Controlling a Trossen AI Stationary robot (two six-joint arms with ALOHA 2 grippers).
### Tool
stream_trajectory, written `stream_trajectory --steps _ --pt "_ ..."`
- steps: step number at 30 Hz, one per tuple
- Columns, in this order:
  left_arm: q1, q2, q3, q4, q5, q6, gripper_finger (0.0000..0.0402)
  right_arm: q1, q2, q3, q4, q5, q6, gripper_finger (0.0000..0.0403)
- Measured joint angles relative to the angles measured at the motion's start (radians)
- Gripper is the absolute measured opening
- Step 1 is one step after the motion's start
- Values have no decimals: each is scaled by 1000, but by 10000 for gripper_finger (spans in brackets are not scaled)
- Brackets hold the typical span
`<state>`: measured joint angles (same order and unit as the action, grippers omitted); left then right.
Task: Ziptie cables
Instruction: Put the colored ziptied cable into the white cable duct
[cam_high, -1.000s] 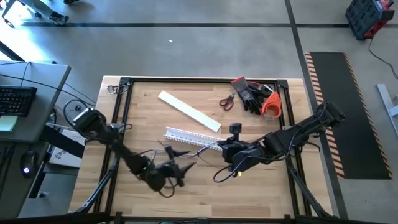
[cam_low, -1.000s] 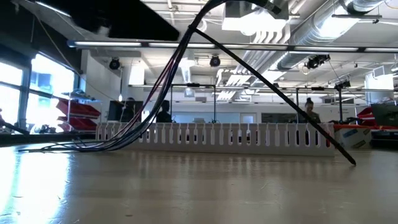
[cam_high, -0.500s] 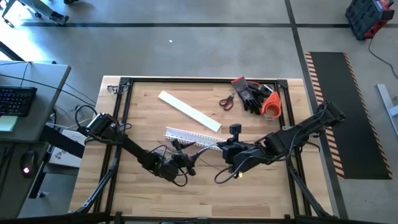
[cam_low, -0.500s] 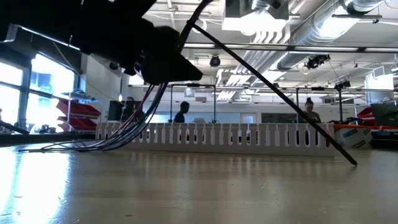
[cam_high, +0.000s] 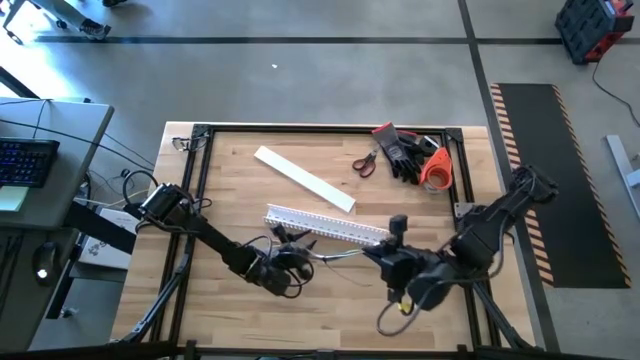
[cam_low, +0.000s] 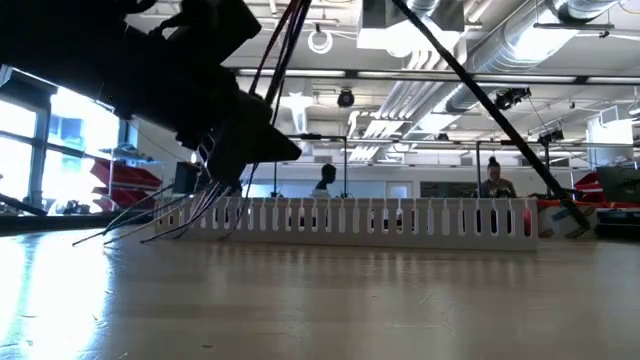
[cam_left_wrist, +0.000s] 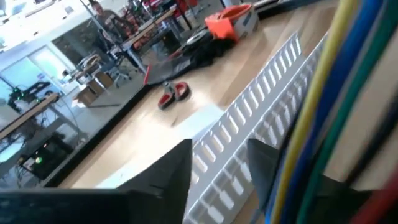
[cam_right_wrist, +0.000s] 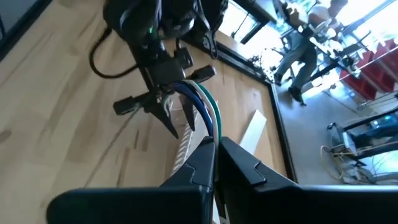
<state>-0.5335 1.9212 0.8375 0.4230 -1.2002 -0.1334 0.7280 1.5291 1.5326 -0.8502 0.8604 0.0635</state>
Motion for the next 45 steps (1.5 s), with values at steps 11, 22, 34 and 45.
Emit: stream_trajectory --steps 11,22,34,45 --pt "-39 -9 0 -68 -61 16 6 60 0 37 -115 62 89 0" --pt "-51 -314 0 -662 61 -196 0 -55 0 -42 -357 44 375 0" --pt "209 -502 -4 -1206 470 -226 0 -316 0 -327 -203 -115 403 0" --pt "306 -442 -127 -1072 643 -108 0 -395 1 -466 -86 -272 341 0"
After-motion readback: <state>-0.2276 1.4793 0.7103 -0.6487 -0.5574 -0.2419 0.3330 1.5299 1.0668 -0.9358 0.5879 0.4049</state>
